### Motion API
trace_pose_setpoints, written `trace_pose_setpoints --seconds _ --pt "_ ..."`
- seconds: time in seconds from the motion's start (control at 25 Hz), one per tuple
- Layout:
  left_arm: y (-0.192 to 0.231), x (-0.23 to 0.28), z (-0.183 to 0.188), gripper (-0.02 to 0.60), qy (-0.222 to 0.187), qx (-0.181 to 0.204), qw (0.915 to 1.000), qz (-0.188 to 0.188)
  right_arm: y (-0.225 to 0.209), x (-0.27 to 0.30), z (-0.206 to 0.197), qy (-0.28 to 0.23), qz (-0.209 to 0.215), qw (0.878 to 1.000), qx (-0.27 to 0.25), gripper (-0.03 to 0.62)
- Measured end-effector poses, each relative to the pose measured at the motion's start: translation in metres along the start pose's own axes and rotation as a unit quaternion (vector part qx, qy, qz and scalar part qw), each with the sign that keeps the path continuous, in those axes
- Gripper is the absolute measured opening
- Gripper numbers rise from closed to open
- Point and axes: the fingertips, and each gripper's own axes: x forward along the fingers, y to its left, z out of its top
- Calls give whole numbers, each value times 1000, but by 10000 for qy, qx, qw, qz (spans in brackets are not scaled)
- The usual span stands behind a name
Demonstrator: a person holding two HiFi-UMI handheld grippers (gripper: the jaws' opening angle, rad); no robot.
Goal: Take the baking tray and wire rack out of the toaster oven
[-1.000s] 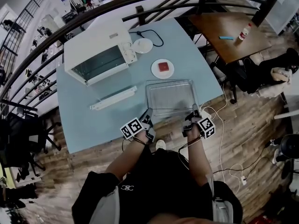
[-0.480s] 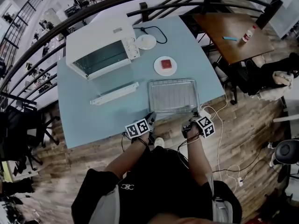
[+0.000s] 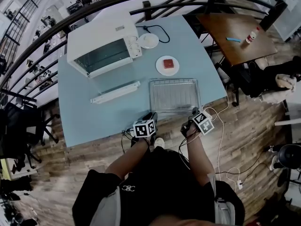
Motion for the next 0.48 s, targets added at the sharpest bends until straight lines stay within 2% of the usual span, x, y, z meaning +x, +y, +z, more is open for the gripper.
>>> trace_pose_setpoints --seconds 0.12,0.32,0.48 --pt "4 0 -3 121 110 376 9990 205 1 0 0 17 -241 9985 -487 119" --pt "9 0 -5 167 112 335 9990 258 5 3 -1 6 -504 9926 -1107 134" --pt "7 -2 0 172 21 448 9988 212 7 3 0 -78 -671 9865 -1495 219"
